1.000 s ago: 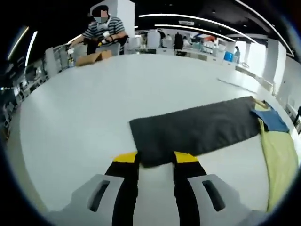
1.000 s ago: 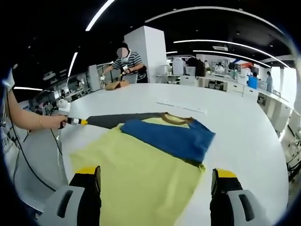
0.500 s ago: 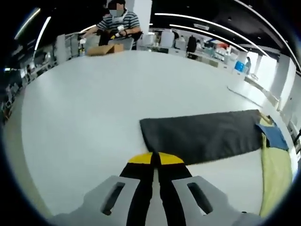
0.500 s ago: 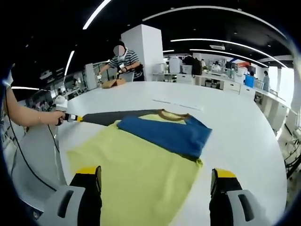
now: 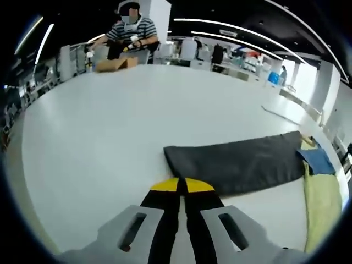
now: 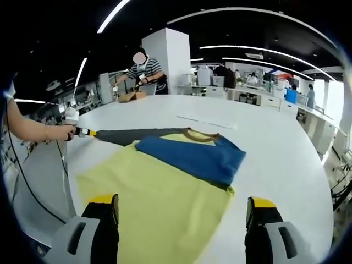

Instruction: Fold the garment on the visible template until the final outline fits inside the template.

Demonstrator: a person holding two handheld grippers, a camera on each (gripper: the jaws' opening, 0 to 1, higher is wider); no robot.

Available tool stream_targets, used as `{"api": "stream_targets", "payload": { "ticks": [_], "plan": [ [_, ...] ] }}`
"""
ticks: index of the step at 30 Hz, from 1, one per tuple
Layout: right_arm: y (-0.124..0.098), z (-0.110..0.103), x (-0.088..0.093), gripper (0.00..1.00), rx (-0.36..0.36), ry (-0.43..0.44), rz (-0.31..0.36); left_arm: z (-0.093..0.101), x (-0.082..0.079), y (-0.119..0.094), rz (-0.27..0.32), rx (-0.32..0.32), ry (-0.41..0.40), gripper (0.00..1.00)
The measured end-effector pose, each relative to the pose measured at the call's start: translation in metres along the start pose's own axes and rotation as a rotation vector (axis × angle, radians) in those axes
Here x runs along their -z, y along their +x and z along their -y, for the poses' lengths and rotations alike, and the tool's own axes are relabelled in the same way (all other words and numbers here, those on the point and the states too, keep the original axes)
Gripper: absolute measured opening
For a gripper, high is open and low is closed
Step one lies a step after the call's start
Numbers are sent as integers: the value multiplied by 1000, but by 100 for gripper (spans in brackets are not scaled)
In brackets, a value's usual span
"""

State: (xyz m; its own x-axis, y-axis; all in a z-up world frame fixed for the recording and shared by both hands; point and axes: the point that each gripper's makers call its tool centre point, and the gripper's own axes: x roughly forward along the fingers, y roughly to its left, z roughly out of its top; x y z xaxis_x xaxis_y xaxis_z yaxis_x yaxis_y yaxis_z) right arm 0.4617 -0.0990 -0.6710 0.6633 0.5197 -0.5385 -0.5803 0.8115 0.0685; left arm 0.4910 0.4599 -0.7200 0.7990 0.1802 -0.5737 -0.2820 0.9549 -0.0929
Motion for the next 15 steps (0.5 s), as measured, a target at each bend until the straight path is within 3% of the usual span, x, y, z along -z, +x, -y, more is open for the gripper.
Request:
{"api": "stream_targets", "payload": {
  "ticks": [6,15],
  "plan": [
    [-2,2,2,96,7,-1,-6,-1,-9,9,-13,9,71,0],
    [-2,2,5,96,13,2,-14,-4,-12,17,7,-2,18,1]
  ]
}}
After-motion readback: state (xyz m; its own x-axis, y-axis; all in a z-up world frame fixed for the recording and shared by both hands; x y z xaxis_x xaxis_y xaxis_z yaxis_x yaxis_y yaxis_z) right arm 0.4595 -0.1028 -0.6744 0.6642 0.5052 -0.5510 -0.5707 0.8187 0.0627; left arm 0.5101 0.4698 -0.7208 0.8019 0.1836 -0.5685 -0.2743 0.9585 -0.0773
